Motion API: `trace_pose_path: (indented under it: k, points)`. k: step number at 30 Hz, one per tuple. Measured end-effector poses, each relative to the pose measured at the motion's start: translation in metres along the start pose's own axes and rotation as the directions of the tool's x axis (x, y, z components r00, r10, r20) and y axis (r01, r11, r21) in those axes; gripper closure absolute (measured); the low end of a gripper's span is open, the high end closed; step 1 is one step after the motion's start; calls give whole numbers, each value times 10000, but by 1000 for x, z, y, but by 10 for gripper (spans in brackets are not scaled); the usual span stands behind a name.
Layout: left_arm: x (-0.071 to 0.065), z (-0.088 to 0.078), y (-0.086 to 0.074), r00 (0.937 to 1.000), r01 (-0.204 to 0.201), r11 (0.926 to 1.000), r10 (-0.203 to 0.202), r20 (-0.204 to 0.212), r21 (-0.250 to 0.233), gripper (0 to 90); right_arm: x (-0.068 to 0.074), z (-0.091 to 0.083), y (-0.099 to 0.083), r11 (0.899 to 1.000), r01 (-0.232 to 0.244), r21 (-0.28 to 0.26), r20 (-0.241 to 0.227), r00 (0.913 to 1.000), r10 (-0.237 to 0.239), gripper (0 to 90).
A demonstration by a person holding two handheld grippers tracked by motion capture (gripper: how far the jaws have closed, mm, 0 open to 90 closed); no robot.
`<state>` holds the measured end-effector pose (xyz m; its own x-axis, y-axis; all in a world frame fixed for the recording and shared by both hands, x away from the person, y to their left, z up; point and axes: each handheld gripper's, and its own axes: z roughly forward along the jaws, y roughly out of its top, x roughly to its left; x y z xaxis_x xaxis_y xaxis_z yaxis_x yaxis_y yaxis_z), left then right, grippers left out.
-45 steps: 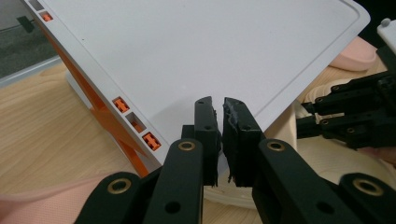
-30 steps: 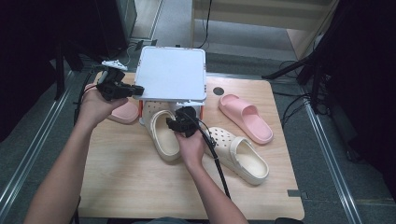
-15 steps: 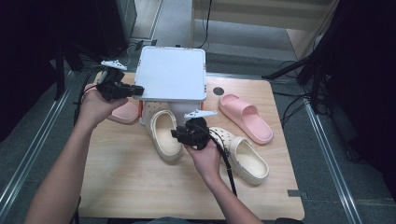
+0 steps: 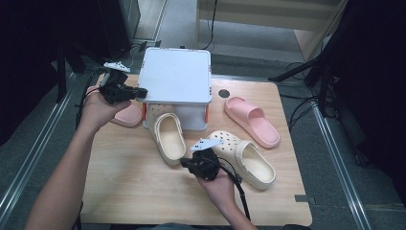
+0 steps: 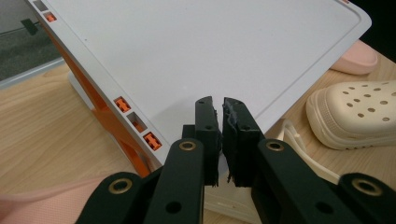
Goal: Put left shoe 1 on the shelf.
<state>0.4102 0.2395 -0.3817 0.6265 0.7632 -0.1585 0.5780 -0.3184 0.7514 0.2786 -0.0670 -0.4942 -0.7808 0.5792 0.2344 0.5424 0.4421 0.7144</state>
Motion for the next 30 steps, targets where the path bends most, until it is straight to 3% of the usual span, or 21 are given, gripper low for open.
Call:
trace_pose_path:
  k: [9, 23, 30]
  points:
    - [2, 0, -1, 9999, 37, 10000, -36, 139, -14, 845, -4, 17, -4, 9986, -126, 508, 77, 9999, 122, 900]
    - [2, 0, -1, 9999, 40, 10000, -40, 154, -25, 843, 0, 26, 0, 9990, -15, 456, 160, 9999, 7, 900]
    - [2, 0, -1, 9999, 5, 10000, -4, 170, -31, 846, 4, 33, 15, 9997, 86, 225, 43, 10000, -87, 900]
